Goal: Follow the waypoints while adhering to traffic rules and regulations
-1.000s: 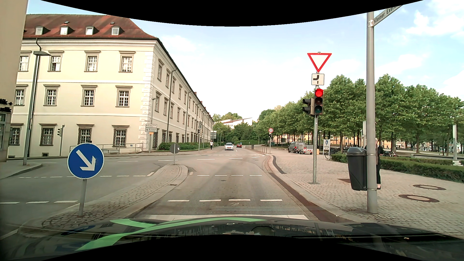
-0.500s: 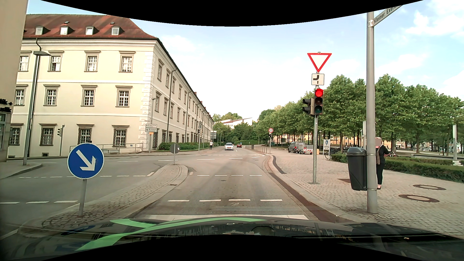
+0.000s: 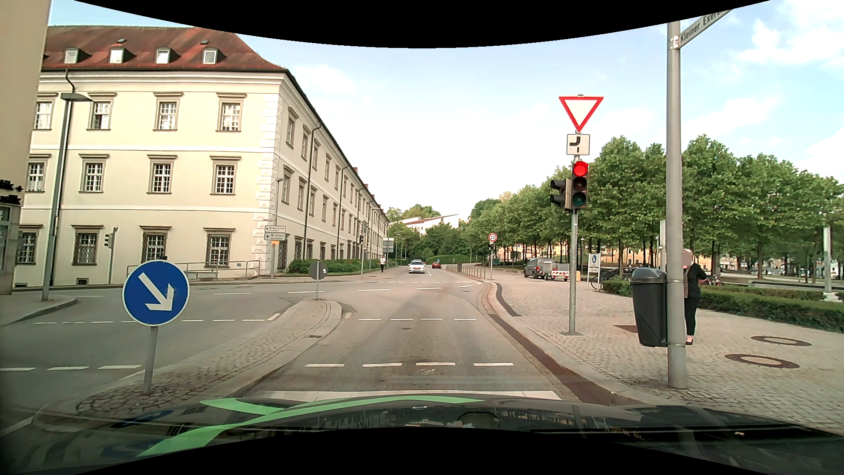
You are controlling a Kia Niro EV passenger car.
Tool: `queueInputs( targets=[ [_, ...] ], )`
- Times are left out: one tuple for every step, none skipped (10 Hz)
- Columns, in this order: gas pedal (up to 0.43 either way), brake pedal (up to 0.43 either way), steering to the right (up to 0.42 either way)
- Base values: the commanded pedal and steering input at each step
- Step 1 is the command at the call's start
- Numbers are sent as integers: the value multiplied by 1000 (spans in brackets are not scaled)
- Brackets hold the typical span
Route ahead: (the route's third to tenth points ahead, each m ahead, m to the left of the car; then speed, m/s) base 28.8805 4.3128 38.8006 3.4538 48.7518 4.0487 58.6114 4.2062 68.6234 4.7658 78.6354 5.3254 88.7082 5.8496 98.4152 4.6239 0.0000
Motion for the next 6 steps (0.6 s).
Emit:
queueInputs(
  targets=[
    [0,451,5],
    [0,451,5],
    [0,451,5],
    [0,451,5],
    [0,451,6],
    [0,451,5]
  ],
)
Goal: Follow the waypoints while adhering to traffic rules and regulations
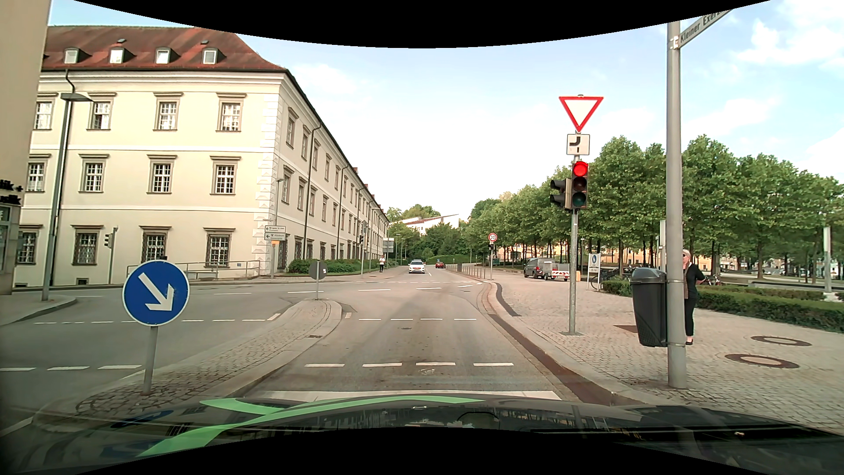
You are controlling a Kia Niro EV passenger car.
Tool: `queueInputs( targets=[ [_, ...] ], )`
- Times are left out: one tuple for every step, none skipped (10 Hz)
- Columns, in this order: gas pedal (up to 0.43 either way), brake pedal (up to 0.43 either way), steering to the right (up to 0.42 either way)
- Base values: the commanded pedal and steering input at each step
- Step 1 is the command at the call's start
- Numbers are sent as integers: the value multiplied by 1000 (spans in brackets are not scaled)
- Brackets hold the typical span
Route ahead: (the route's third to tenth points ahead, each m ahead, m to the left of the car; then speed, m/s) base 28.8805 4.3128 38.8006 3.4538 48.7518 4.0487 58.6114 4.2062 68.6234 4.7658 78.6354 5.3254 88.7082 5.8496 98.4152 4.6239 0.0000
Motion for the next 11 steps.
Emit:
queueInputs(
  targets=[
    [0,451,5],
    [0,451,5],
    [0,451,5],
    [0,457,5],
    [0,463,5],
    [0,463,5],
    [0,463,6],
    [0,463,5],
    [0,463,5],
    [0,463,5],
    [0,457,6]
  ],
)
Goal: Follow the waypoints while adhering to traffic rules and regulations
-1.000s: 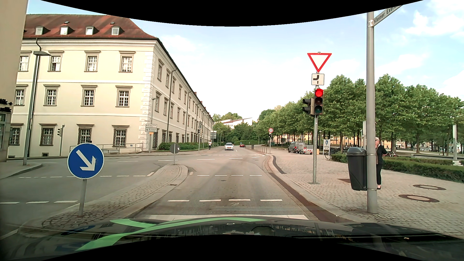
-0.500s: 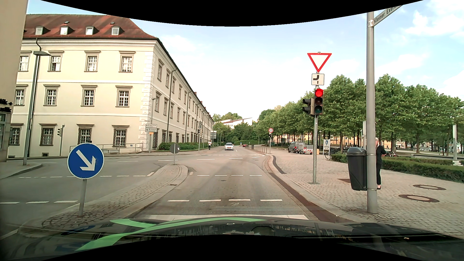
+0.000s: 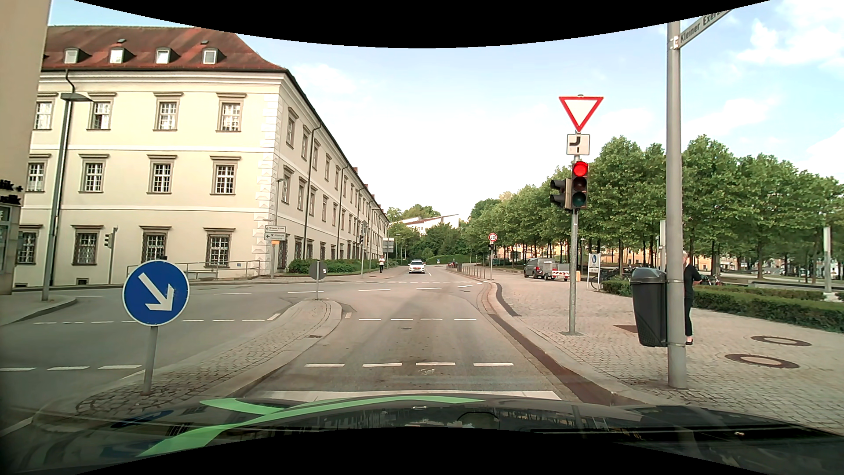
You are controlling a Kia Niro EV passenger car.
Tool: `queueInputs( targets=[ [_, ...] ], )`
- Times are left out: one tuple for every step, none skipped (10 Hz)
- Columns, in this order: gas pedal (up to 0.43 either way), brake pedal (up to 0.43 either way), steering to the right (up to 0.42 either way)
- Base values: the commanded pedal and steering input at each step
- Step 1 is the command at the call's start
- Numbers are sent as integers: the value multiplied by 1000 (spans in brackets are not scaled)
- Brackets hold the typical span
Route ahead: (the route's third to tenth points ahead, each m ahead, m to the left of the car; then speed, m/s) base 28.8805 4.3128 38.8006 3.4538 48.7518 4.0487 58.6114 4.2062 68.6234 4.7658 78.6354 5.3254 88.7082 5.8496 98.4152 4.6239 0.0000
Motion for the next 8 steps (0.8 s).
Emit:
queueInputs(
  targets=[
    [0,457,5],
    [0,457,5],
    [0,457,6],
    [0,457,5],
    [0,457,5],
    [0,457,6],
    [0,457,6],
    [0,457,5]
  ],
)
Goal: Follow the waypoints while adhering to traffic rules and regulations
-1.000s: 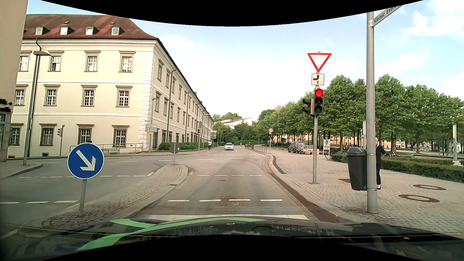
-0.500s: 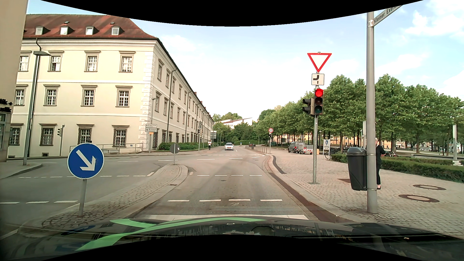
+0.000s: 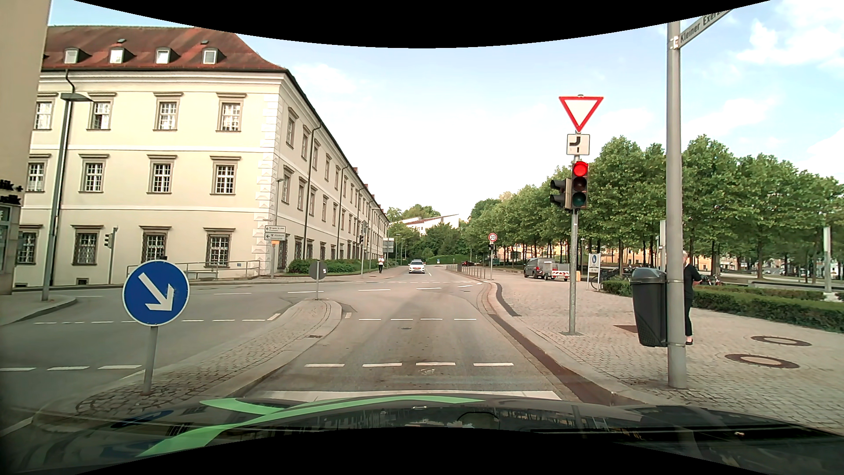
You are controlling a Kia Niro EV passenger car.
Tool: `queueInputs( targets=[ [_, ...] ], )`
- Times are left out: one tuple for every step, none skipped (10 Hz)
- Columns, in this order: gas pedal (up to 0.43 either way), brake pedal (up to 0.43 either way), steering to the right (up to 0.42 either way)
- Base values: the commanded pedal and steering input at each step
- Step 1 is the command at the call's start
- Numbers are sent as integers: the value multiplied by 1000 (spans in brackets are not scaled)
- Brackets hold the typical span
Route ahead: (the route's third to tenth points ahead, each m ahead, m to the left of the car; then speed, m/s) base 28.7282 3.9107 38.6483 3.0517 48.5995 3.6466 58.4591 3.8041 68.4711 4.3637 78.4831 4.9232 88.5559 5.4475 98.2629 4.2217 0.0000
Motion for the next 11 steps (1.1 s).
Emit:
queueInputs(
  targets=[
    [0,457,5],
    [0,457,5],
    [0,457,5],
    [0,457,5],
    [0,457,5],
    [0,457,5],
    [0,457,5],
    [0,457,5],
    [0,457,5],
    [0,457,5],
    [0,457,5]
  ],
)
